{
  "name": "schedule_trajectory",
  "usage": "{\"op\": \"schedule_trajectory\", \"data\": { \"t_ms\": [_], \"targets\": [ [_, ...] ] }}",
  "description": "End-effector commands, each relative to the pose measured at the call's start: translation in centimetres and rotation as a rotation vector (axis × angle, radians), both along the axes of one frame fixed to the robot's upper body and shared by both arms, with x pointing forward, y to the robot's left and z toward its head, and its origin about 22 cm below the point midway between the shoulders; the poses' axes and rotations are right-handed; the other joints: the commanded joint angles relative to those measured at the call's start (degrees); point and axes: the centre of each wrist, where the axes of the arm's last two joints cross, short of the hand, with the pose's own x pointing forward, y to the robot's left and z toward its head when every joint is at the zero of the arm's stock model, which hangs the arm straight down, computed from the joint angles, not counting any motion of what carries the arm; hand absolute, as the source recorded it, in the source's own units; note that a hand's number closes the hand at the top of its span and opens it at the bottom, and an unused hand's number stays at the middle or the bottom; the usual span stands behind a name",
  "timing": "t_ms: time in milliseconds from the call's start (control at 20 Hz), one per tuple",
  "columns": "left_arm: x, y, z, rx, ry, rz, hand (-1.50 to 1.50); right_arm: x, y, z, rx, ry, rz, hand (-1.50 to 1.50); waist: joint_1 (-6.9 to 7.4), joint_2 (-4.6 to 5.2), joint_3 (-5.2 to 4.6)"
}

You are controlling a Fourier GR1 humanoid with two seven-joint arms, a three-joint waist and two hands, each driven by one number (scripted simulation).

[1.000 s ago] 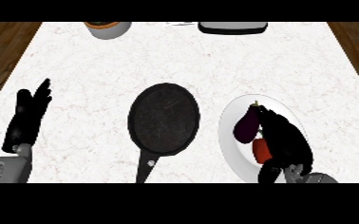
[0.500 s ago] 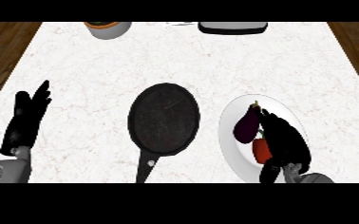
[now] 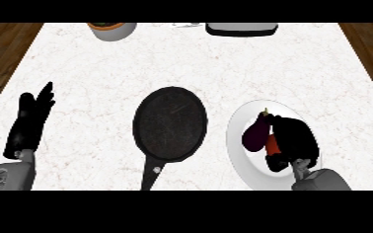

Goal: Pick the bell pepper from the plate and place it in the pan

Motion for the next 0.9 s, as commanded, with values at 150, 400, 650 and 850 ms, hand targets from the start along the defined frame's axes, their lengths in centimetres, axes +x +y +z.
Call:
{"op": "schedule_trajectory", "data": {
  "t_ms": [150, 400, 650, 850],
  "targets": [
    [-1.5, -0.2, -0.3, -0.015, -0.005, -0.005, 0.00, -0.5, -0.6, 0.0, -0.023, -0.031, 0.013, 1.50, 0.06, 0.20, 0.23],
    [0.3, 0.1, -0.1, 0.003, 0.013, 0.027, 0.00, -4.4, -2.7, -1.9, 0.050, -0.040, 0.207, 1.50, -0.40, 0.21, 0.25],
    [0.7, 0.6, -0.5, -0.004, -0.004, 0.014, 0.00, -6.7, -6.4, 0.3, 0.131, -0.110, 0.273, 1.50, -0.59, 0.22, 0.22],
    [0.6, 0.5, -0.1, -0.010, 0.010, 0.008, 0.00, -6.4, -7.2, 4.5, 0.190, -0.360, 0.368, 1.50, -1.57, 0.04, 0.20]
  ]
}}
